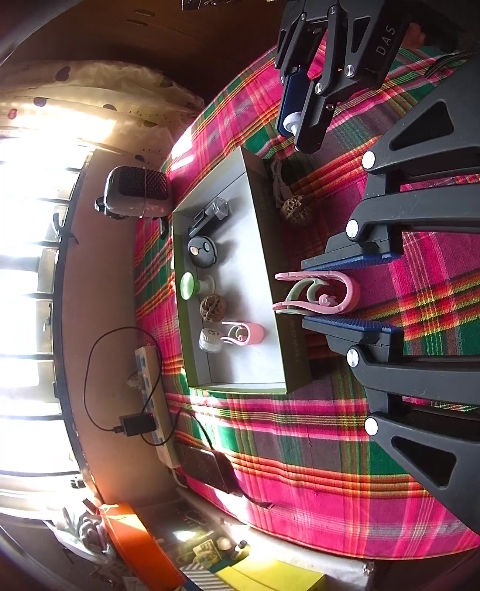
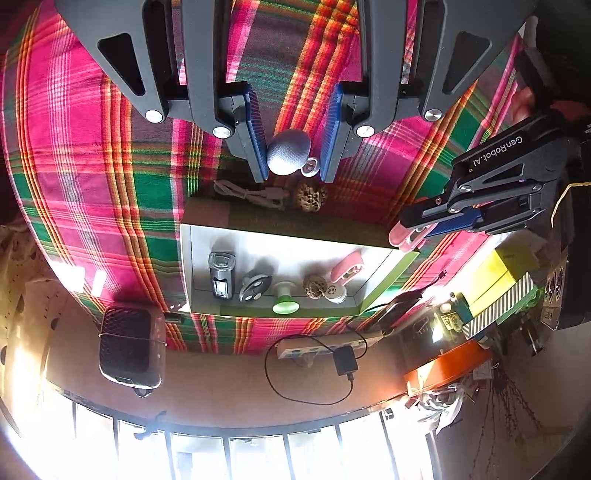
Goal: Organize objects
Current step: 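Carry pink clip with left tool while right tool carries white egg into grey box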
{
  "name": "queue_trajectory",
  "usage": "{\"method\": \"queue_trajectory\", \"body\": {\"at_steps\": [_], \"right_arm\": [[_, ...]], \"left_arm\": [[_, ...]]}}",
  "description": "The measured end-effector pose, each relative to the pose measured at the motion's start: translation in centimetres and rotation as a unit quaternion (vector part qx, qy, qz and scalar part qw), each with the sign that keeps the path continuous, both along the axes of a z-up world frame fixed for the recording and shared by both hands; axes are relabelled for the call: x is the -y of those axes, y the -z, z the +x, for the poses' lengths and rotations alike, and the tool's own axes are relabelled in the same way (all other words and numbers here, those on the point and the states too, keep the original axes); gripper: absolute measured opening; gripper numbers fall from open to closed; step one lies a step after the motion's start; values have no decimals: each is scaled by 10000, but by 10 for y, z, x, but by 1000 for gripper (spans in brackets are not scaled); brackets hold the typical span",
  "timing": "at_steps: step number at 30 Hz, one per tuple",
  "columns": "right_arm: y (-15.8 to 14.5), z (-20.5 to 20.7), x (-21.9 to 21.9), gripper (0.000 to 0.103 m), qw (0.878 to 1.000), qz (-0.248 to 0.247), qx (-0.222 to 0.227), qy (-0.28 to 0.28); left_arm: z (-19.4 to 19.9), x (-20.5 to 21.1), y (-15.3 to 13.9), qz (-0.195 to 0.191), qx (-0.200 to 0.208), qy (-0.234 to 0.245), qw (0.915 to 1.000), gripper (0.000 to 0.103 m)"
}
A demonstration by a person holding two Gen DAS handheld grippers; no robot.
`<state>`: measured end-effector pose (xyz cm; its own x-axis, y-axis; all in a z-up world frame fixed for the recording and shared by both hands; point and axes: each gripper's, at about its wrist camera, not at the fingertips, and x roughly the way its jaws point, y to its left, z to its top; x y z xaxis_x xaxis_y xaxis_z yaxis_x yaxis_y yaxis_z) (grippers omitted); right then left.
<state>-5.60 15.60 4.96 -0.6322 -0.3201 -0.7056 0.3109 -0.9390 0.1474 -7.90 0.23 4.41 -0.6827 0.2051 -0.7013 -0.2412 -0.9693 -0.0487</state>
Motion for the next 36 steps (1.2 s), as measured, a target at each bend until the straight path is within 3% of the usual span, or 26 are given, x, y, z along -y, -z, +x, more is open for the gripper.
{"method": "queue_trajectory", "body": {"at_steps": [19, 36], "right_arm": [[-18, -46, 1, 30, 9999, -89, -108, 49], [0, -101, 12, 30, 9998, -88, 195, 19]], "left_arm": [[-32, 5, -9, 80, -4, -96, 9999, 21], [-64, 6, 9, 41, 277, -171, 9995, 21]]}}
